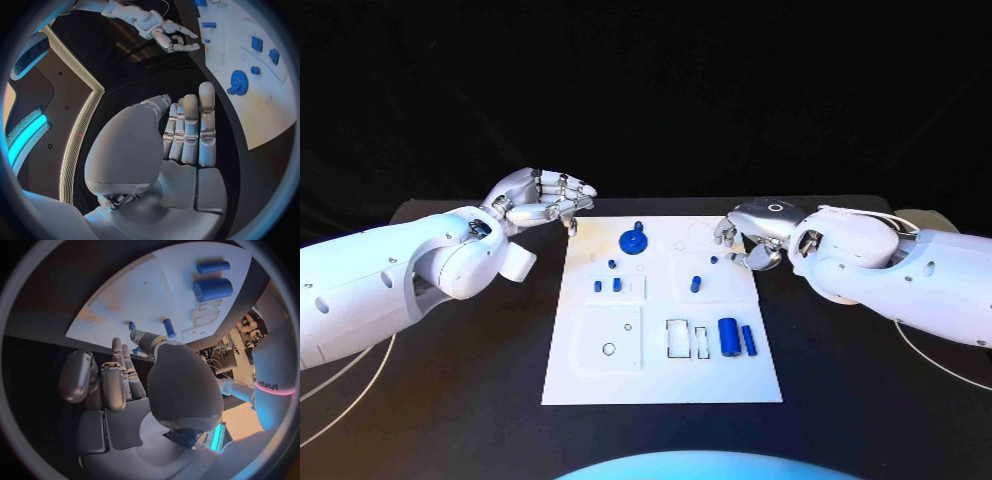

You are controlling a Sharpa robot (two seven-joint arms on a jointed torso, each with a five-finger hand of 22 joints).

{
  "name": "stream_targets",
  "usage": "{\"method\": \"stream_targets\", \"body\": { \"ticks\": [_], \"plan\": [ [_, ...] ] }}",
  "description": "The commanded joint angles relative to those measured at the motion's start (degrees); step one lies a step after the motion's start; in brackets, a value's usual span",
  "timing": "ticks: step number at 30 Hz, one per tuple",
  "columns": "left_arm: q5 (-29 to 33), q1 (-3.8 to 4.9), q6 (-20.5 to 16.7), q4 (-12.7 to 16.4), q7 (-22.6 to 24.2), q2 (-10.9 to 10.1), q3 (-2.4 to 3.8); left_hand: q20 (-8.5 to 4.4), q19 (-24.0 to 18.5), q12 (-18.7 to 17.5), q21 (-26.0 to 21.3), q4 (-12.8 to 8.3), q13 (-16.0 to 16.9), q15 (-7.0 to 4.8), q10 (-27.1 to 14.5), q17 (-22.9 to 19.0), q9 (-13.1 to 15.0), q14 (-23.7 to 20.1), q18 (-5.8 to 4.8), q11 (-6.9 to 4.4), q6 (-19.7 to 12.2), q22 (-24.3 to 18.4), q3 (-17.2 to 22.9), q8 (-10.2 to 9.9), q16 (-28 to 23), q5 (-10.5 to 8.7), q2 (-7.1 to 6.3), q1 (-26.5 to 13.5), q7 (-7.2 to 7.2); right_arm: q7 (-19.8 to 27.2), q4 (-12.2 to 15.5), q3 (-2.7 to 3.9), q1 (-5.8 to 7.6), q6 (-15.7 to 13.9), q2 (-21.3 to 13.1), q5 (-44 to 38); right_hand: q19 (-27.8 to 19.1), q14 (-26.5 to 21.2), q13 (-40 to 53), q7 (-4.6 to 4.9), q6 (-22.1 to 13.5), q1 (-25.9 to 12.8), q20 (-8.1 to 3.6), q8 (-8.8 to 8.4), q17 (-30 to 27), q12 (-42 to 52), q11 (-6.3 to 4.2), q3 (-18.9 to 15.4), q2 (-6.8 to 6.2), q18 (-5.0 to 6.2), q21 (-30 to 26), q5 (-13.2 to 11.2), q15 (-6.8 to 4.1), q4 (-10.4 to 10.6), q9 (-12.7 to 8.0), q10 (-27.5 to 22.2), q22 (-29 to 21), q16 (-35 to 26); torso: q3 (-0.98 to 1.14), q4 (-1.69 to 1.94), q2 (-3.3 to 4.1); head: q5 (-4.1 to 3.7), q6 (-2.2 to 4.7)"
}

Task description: Assemble the parts on the task board

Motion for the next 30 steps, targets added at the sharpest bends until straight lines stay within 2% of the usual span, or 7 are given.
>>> {"method": "stream_targets", "body": {
  "ticks": [1, 4, 8, 16, 23, 30],
  "plan": [
    [5.5, -0.05, -0.5, 0.6, 3.3, -0.1, 0.04, -0.19, -0.2, 0.3, -0.4, 0.0, 0.1, -0.02, 0.1, -0.1, 0.1, -0.2, 0.36, 0.07, 0.5, -0.1, 0.3, 0.4, -0.3, 0.02, -0.54, 0.0, -0.04, -3.3, -0.1, -0.04, -0.19, 2.2, 0.6, -6.2, 0.0, 3.2, -0.3, 0.05, -0.5, -0.5, 0.37, -0.34, 3.5, -0.3, -0.04, 0.1, -0.1, -0.47, -0.5, -0.4, 0.43, -0.4, -0.2, -0.5, -0.1, -0.1, 0.05, -0.02, 0.0, -0.12, 0.09],
    [5.8, -0.07, -0.5, 0.7, 3.5, -0.1, 0.04, -0.18, -0.2, 0.2, -0.5, 0.0, 0.1, 0.06, -0.2, -0.1, 0.1, -0.3, 0.33, 0.2, 0.3, -0.2, 0.4, 0.3, -0.3, 0.01, -0.67, -0.2, 0.09, -3.3, -0.7, -0.07, -0.45, 2.1, 1.6, -6.7, -0.1, 3.2, -0.4, 0.08, -0.5, -0.4, 0.41, -0.38, 3.3, -0.4, 0.01, 0.1, -0.08, -0.45, -0.5, -0.4, 0.48, -0.4, -0.2, -0.6, -0.2, -0.2, 0.1, -0.03, 0.04, -0.22, 0.16],
    [6.0, -0.09, -0.5, 0.8, 3.6, 0.0, 0.04, -0.13, -0.2, 0.2, -0.6, 0.0, 0.1, 0.14, -0.6, 0.0, 0.1, -0.3, 0.31, 0.31, 0.1, -0.2, 0.4, 0.2, -0.3, 0.0, -0.72, -0.4, 0.2, -2.9, -1.4, -0.14, -0.92, 2.1, 2.6, -6.3, 0.0, 3.2, -0.7, -0.02, 0.0, -0.2, 0.5, -0.24, 3.6, -0.2, -0.06, 0.4, 0.35, -0.49, -0.2, -0.3, 0.47, -0.5, -0.3, -0.3, 0.1, 0.0, 0.04, 0.14, 0.06, -0.36, 0.13],
    [6.1, -0.09, -0.3, 1.0, 3.4, 0.0, 0.04, -0.04, -0.1, 0.1, -0.7, -0.1, 0.2, 0.29, -1.2, 0.0, 0.0, -0.4, 0.28, 0.52, -0.3, -0.3, 0.6, 0.0, -0.3, 0.0, -0.79, -0.6, 0.43, -2.1, -2.8, -0.21, -1.95, 2.4, 4.2, -5.5, 0.3, 3.3, -1.3, -0.42, 1.5, 0.2, 0.42, 0.24, 3.8, 0.4, -0.46, 1.1, 1.3, -0.58, 0.7, -0.2, 0.16, -0.9, -0.3, 0.9, 1.1, 0.3, 0.06, 0.02, 0.07, 0.0, -0.03],
    [6.1, -0.09, -0.1, 1.1, 3.1, 0.0, 0.04, 0.11, -0.1, 0.0, -0.9, -0.2, 0.2, 0.49, -1.9, 0.1, 0.0, -0.4, 0.27, 0.81, -0.9, -0.4, 0.8, -0.3, -0.3, 0.0, -0.8, -0.8, 0.76, -1.7, -4.1, -0.22, -2.42, 2.3, 5.1, -5.1, 0.5, 3.4, -1.7, -0.65, 2.4, 0.3, 0.26, 0.58, 3.9, 0.8, -0.72, 1.6, 1.92, -0.64, 1.1, -0.2, -0.08, -1.1, -0.3, 1.8, 1.5, 0.5, 0.09, 0.08, 0.07, 0.13, -0.21],
    [6.1, -0.09, 0.1, 1.1, 2.8, 0.0, 0.04, 0.21, 0.0, 0.0, -0.9, -0.3, 0.3, 0.63, -2.3, 0.1, 0.0, -0.5, 0.26, 1.0, -1.4, -0.5, 1.0, -0.5, -0.3, -0.01, -0.81, -0.9, 0.99, -1.3, -4.6, -0.23, -3.11, 2.4, 5.7, -4.7, 0.7, 3.5, -2.2, -1.23, 4.2, 0.7, -0.16, 1.35, 4.2, 1.3, -1.34, 2.3, 3.22, -0.8, 2.0, -0.4, -0.59, -1.7, -0.1, 3.6, 2.5, 0.8, 0.16, 0.01, 0.04, 0.33, -0.42]
  ]
}}
